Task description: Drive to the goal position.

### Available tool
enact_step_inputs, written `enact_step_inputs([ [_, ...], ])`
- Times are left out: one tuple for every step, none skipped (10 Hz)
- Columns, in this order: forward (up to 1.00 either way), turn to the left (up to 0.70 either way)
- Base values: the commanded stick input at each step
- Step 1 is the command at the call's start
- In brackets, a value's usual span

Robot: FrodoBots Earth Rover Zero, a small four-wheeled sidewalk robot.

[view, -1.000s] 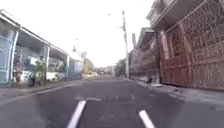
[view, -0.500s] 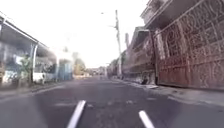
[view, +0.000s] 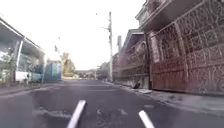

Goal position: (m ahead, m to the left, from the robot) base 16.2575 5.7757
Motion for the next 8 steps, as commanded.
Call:
enact_step_inputs([
  [0.85,0.0],
  [0.85,0.0],
  [0.85,0.0],
  [0.85,0.0],
  [0.85,0.0],
  [0.85,0.0],
  [0.85,0.0],
  [0.85,0.0],
])
